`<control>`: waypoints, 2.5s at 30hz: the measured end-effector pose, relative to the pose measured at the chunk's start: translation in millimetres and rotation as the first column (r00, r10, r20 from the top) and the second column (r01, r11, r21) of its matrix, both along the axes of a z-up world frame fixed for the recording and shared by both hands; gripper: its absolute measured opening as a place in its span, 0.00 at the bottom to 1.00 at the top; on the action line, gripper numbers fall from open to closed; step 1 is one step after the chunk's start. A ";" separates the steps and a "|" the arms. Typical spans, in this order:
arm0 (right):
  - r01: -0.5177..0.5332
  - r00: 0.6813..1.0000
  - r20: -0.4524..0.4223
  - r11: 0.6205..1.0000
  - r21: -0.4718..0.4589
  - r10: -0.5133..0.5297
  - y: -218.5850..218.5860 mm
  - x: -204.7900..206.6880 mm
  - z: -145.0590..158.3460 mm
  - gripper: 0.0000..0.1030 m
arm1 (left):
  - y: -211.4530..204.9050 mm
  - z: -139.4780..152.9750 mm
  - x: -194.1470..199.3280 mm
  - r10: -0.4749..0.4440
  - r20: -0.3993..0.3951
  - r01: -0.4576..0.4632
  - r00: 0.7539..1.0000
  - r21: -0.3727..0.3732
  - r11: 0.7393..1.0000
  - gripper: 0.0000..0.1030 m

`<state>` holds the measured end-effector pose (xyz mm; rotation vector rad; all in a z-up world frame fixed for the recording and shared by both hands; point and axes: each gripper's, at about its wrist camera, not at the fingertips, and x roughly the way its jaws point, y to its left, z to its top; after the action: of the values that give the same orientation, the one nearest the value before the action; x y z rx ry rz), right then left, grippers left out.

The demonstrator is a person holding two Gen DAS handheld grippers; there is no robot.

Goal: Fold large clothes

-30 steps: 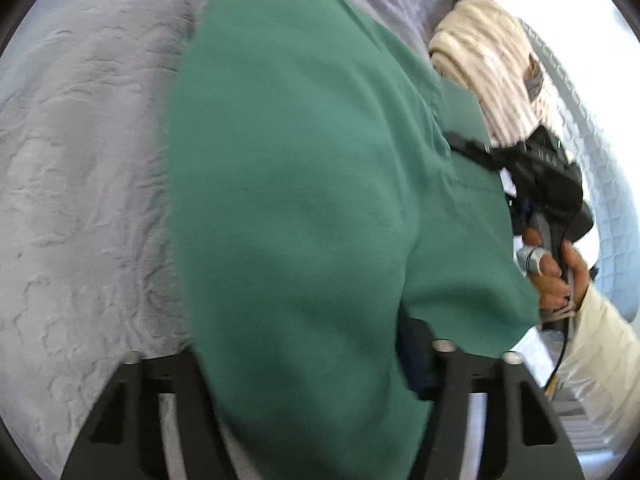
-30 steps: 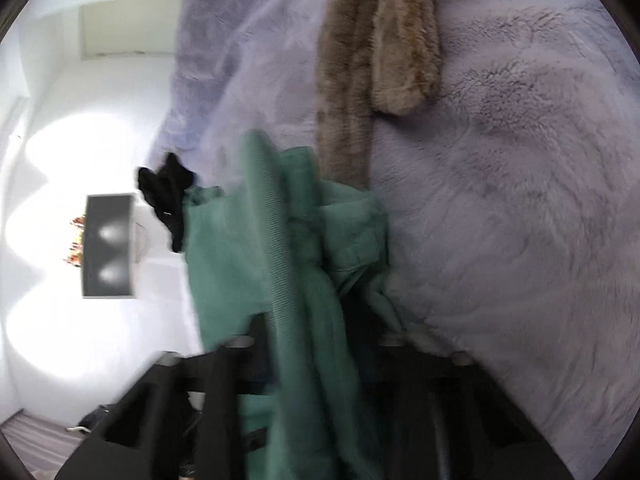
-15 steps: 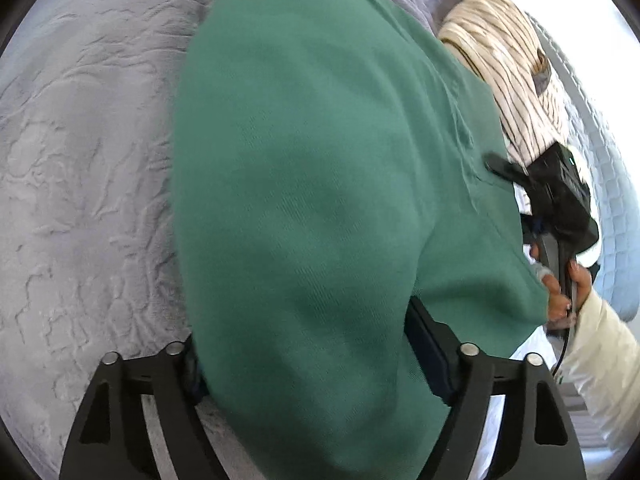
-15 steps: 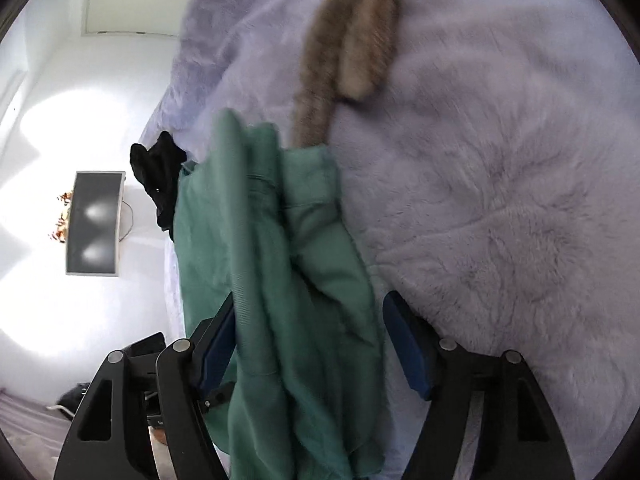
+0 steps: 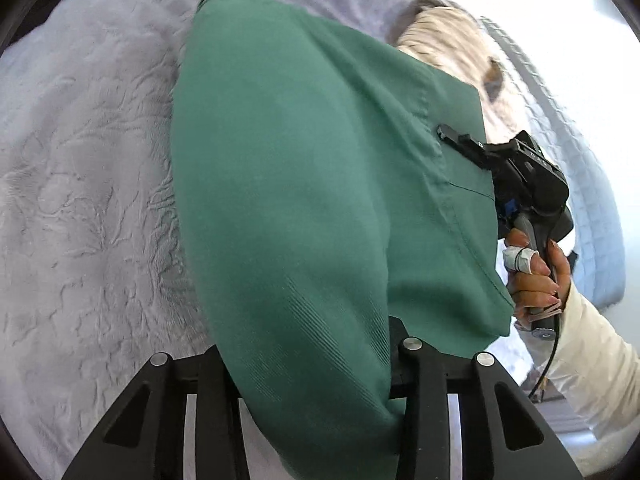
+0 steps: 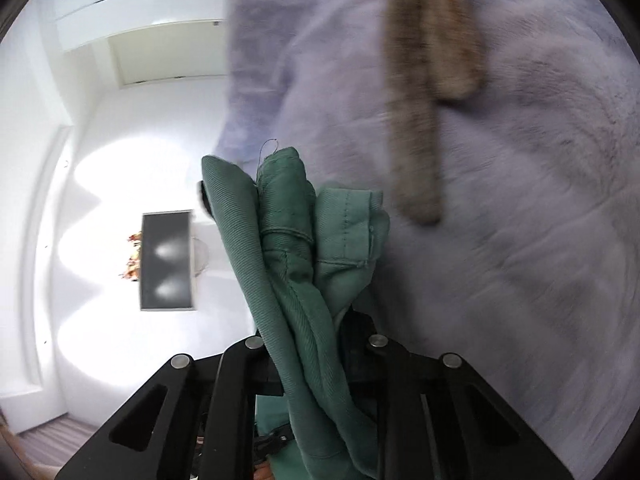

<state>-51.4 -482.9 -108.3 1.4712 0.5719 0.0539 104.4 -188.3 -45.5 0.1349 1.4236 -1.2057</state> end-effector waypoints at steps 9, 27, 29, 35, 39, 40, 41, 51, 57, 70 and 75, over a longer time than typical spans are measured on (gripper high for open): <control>-0.025 0.999 0.032 0.999 -0.023 0.026 69.4 -18.2 49.2 0.19 | 101.6 43.6 -12.9 -0.059 -0.011 0.059 0.998 -0.021 0.998 0.39; -0.156 0.852 -0.522 0.929 -0.336 -0.046 244.8 -47.7 40.4 0.45 | 279.0 29.7 -4.7 -0.174 0.067 0.158 0.982 0.191 0.969 0.55; -0.156 0.856 -0.512 0.913 -0.378 -0.066 246.1 -48.0 51.3 0.43 | 260.8 42.3 8.7 -0.128 0.129 0.109 0.983 0.149 0.983 0.55; -0.197 0.843 -0.530 0.858 -0.474 -0.099 243.1 -19.8 54.2 0.06 | 218.4 17.1 20.6 -0.072 0.243 0.037 0.967 0.149 0.988 0.55; -0.169 0.811 -0.575 0.898 -0.406 -0.107 222.3 -31.7 6.8 0.06 | 201.2 0.0 7.5 -0.126 0.344 0.066 0.931 0.181 0.981 0.68; -0.154 0.817 -0.567 0.908 -0.389 -0.104 220.8 -35.9 2.5 0.07 | 204.2 2.2 9.4 -0.125 0.339 0.065 0.932 0.184 0.981 0.70; -0.131 0.825 -0.555 0.918 -0.374 -0.109 218.5 -40.6 0.6 0.07 | 208.7 2.1 11.9 -0.118 0.326 0.058 0.938 0.187 0.981 0.70; -0.152 0.838 -0.541 0.923 -0.353 -0.069 261.2 -84.6 60.0 0.51 | 237.8 44.7 -24.9 -0.140 0.229 0.105 0.963 0.155 0.982 0.70; -0.233 0.831 -0.556 0.916 -0.327 0.013 313.7 -117.4 80.1 0.52 | 271.6 5.3 -62.0 -0.213 0.191 0.163 0.958 0.249 0.955 0.70; 0.097 0.784 -0.605 0.990 -0.100 -0.138 331.3 -205.2 -7.1 0.09 | 280.5 -0.5 -71.8 -0.185 0.195 0.129 0.963 0.266 0.955 0.78; 0.175 0.781 -0.597 0.982 -0.068 -0.181 335.6 -221.3 -9.9 0.08 | 276.1 0.9 -81.9 -0.182 0.210 0.118 0.960 0.287 0.951 0.78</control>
<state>-272.7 -147.4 -118.2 1.5216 0.9397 -0.5924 22.4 87.8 -44.7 0.5694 1.3807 -1.0709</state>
